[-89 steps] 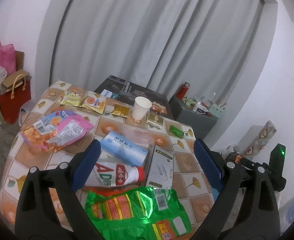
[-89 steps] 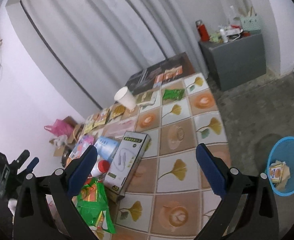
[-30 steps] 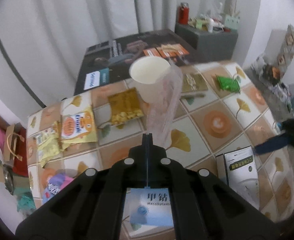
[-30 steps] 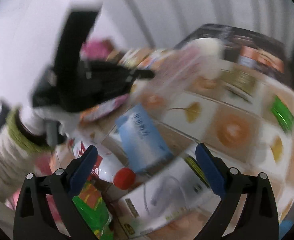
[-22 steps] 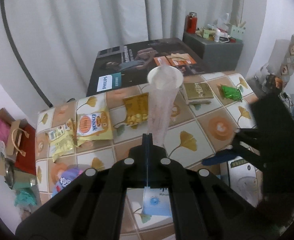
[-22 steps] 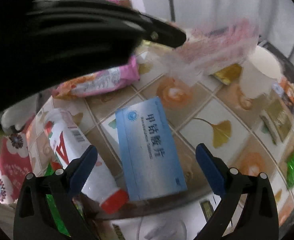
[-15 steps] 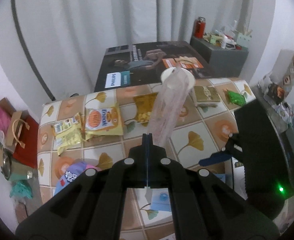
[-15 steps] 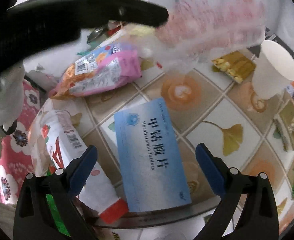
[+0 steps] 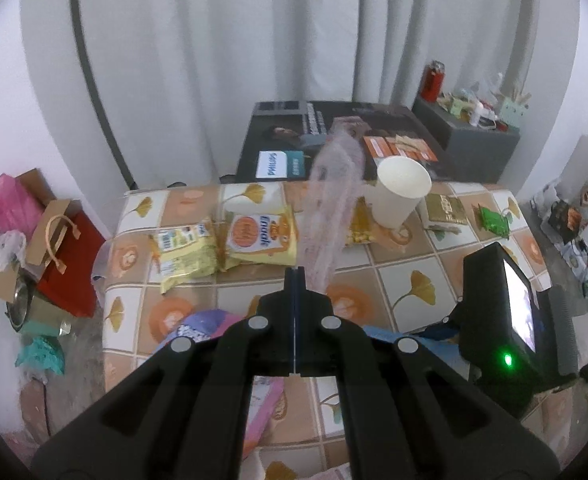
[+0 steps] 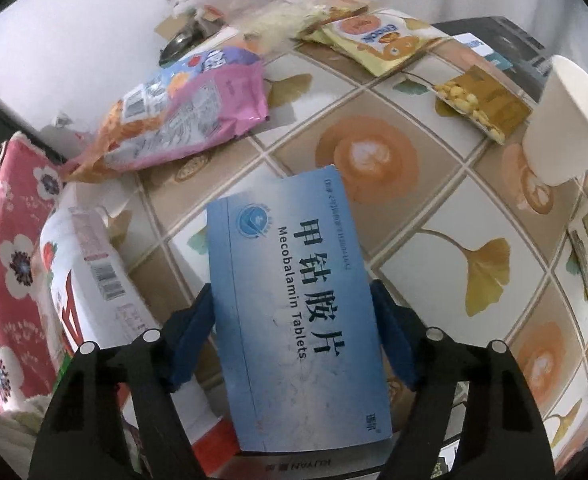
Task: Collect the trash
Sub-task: 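Grasp the blue Mecobalamin Tablets box with the right tool while the left tool holds the bag, then carry the bag and box over the blue wastebasket and release both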
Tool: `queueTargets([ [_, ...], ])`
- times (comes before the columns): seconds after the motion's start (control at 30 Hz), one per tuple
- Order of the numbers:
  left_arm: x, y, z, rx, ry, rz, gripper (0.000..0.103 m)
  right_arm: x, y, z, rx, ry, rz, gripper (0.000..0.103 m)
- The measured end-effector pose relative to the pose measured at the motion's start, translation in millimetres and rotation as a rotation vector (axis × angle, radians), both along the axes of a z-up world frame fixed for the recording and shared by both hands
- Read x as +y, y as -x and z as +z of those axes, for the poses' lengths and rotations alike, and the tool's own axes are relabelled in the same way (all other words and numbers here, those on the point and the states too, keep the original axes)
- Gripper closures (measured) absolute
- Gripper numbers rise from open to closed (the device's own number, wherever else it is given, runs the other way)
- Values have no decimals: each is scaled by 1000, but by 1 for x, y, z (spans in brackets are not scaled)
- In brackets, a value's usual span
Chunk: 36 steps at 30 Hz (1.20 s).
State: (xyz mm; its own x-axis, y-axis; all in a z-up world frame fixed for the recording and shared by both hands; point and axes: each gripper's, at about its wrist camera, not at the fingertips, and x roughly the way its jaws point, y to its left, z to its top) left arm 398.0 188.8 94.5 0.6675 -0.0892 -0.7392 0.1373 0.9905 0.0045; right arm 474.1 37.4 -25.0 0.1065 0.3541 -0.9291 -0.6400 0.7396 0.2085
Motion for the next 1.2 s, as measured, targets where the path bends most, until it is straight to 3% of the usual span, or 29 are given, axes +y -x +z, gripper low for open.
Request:
queueTargets([
  [0.13, 11, 15, 15, -37, 23, 29, 103, -16, -2, 19, -54, -55, -84, 30],
  [0.3, 14, 42, 37, -100, 53, 33, 103, -52, 10, 69, -145, -236, -252, 30],
  [0.47, 1, 71, 55, -164, 100, -27, 103, -118, 61, 125, -252, -414, -467, 30],
  [0.6, -30, 92, 64, -194, 128, -128, 103, -193, 129, 155, -329, -512, -670, 30],
  [0.77, -88, 105, 67, -177, 147, -279, 103, -269, 212, 156, -371, -547, -885, 30],
  [0.97, -162, 119, 63, -142, 169, -421, 103, -351, 316, 130, -377, -580, -1140, 30],
  [1.2, -271, 149, 47, -65, 161, -587, 103, -411, 402, 107, -384, -650, -1308, 30],
])
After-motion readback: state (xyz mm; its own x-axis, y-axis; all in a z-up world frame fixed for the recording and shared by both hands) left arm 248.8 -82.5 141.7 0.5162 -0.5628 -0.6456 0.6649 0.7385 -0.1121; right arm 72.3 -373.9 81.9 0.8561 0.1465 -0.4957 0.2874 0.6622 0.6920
